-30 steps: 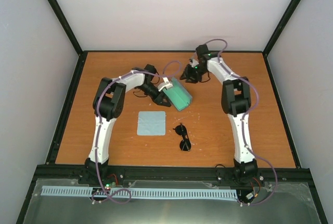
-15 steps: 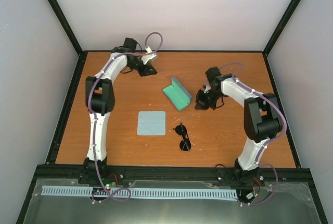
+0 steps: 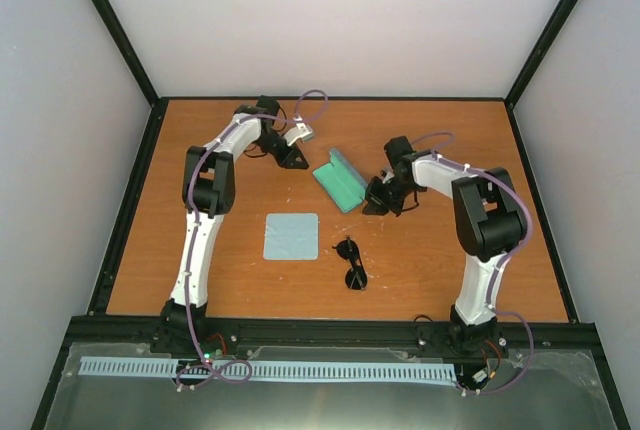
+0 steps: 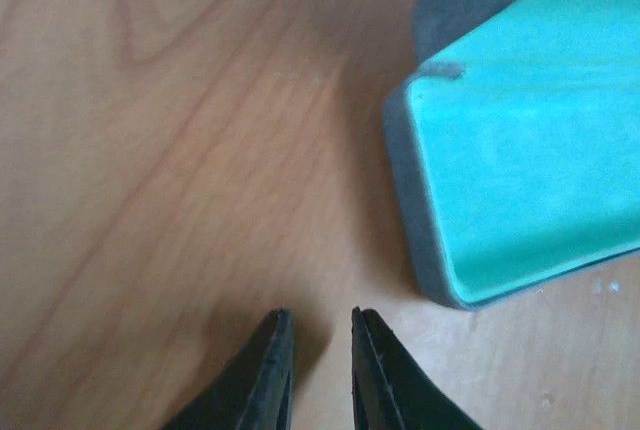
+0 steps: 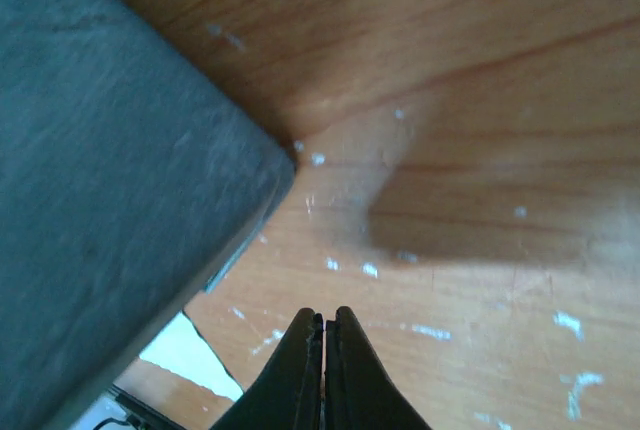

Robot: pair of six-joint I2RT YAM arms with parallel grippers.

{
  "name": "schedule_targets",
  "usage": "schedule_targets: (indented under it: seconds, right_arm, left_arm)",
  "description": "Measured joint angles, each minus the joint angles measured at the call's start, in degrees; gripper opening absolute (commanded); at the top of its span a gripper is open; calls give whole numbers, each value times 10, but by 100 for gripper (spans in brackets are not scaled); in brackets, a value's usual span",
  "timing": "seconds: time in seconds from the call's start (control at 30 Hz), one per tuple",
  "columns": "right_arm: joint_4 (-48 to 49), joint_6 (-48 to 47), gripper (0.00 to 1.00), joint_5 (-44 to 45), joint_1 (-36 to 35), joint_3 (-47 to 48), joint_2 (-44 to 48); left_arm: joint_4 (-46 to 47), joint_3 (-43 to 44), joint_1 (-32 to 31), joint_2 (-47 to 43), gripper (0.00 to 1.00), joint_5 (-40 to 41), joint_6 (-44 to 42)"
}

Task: Organize the sunglasses
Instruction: Adjust the sunglasses case at the center of the board.

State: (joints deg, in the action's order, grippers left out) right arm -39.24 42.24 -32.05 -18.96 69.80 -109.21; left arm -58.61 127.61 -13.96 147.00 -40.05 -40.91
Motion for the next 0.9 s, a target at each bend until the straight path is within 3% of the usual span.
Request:
schedule_targets:
  seconds: [0.9]
  right_arm:
    - [-20,-9,3,46,20,123,-105]
  left_arm:
    - [30,-124,-11,-45,20,-61,20]
